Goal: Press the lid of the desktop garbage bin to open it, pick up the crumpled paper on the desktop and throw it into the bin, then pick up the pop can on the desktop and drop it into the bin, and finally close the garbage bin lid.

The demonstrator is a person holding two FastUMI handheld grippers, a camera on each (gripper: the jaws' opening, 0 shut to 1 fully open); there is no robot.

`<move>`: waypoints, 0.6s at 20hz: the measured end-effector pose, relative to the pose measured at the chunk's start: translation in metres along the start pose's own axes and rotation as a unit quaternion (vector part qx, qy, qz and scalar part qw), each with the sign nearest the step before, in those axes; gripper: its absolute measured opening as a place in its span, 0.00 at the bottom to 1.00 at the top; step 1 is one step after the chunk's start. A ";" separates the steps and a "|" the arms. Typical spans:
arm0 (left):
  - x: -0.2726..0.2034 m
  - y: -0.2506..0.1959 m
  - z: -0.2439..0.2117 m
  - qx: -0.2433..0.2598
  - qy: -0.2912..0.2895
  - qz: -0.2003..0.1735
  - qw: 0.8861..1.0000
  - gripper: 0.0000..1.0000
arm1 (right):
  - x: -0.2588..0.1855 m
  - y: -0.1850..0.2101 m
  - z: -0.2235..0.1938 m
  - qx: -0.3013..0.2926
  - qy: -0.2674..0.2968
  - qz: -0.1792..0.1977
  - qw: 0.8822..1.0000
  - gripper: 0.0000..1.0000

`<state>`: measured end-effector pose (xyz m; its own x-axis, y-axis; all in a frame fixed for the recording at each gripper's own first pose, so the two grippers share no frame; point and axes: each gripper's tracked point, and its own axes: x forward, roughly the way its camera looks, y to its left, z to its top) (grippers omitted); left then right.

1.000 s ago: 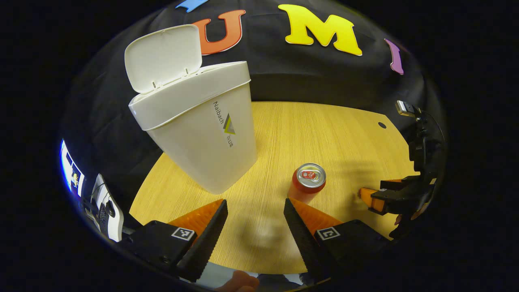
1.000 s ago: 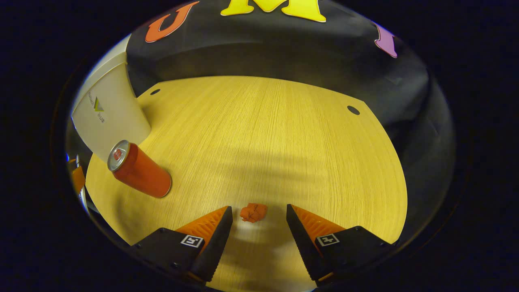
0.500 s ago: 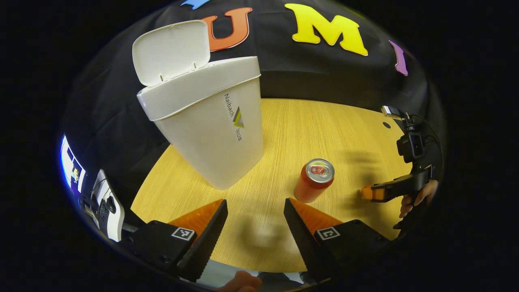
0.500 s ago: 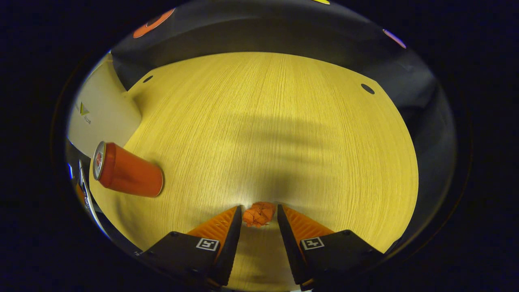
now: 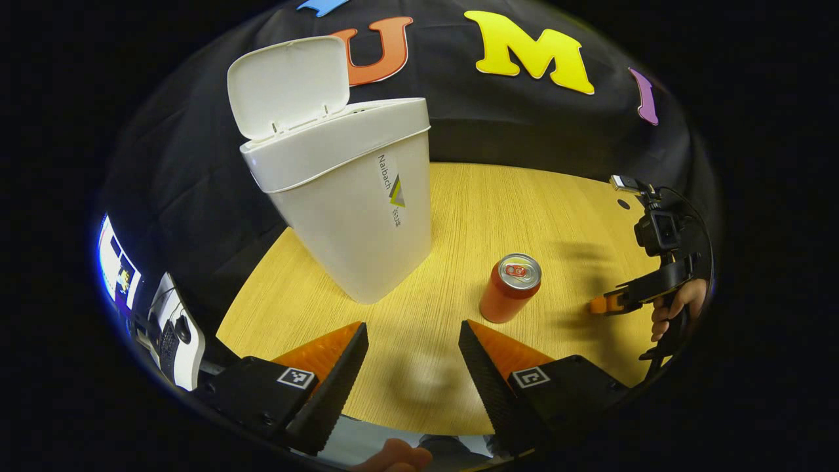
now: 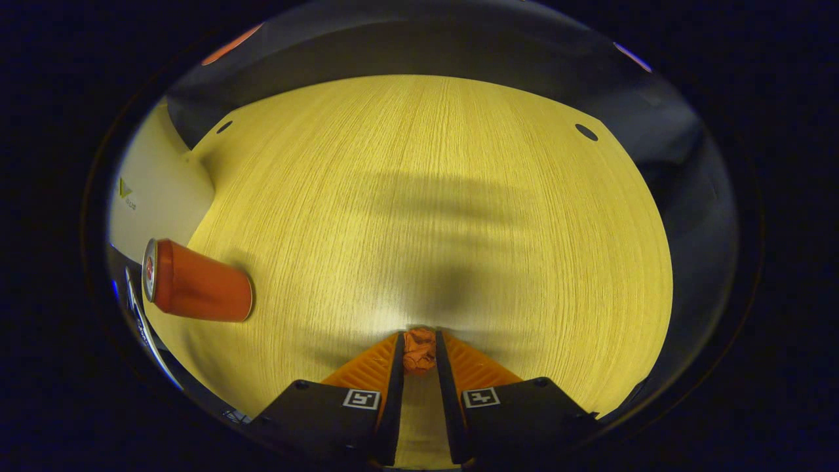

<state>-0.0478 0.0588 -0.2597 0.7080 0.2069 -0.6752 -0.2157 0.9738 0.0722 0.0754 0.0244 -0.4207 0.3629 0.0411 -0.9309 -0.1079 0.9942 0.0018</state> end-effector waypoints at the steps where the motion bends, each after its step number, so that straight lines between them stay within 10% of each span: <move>1: -0.001 -0.001 -0.002 0.001 0.001 -0.001 1.000 0.93 | -0.002 0.001 0.002 -0.002 -0.006 0.004 1.000 0.31; 12: -0.001 -0.010 -0.009 0.034 -0.029 -0.039 0.998 0.93 | -0.113 -0.020 0.022 0.005 -0.063 0.006 0.998 0.33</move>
<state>-0.0524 0.0484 -0.2662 0.7592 0.1330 -0.6372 -0.1131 0.9910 0.0721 0.0568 0.0022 -0.3071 0.4758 0.0649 -0.8772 -0.1039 0.9944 0.0172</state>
